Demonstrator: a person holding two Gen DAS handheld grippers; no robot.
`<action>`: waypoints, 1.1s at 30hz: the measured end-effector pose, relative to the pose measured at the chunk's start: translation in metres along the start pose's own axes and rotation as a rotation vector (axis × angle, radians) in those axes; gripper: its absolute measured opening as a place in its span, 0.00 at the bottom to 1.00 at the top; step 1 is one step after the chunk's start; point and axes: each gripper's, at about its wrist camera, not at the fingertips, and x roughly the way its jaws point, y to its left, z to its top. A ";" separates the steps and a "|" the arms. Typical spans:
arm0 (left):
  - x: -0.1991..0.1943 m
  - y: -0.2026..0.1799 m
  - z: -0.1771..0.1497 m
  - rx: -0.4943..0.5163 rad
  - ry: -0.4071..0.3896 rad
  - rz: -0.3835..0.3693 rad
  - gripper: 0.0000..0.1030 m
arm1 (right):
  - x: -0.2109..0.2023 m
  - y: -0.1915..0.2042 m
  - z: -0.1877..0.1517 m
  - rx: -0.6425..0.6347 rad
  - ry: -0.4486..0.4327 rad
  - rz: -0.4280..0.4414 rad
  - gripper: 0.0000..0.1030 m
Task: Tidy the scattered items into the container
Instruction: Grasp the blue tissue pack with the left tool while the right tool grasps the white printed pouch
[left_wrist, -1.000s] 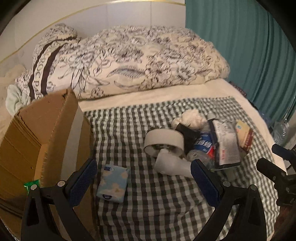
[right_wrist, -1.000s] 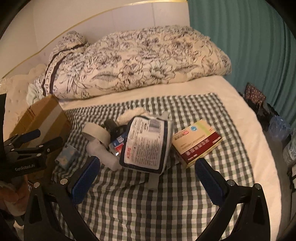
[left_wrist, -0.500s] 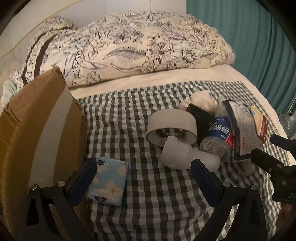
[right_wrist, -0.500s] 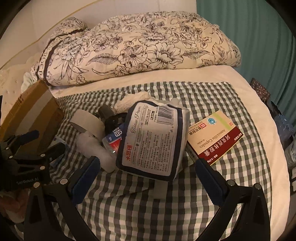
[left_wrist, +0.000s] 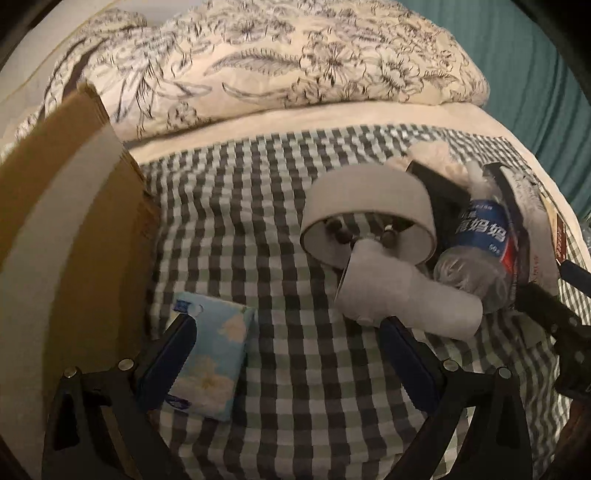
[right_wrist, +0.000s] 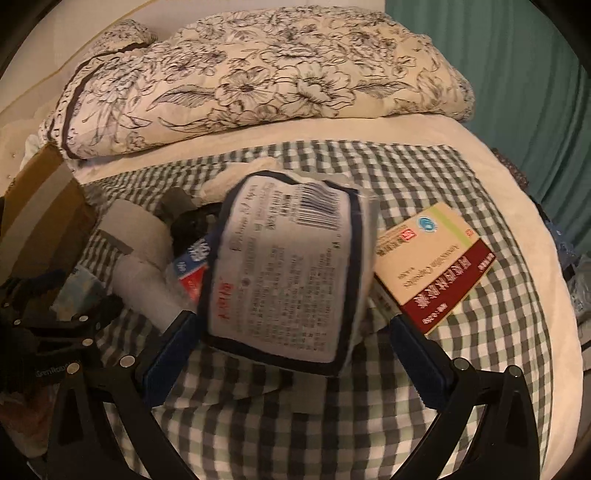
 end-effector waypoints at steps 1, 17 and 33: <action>0.003 0.001 -0.001 -0.003 0.011 -0.004 0.97 | 0.001 -0.002 0.000 0.007 -0.001 0.002 1.00; 0.004 -0.014 -0.013 0.074 0.048 0.011 0.06 | 0.009 0.000 -0.004 0.035 -0.001 0.047 0.66; -0.033 -0.005 -0.009 0.059 -0.068 0.144 0.45 | -0.032 -0.014 -0.008 0.123 -0.091 0.119 0.22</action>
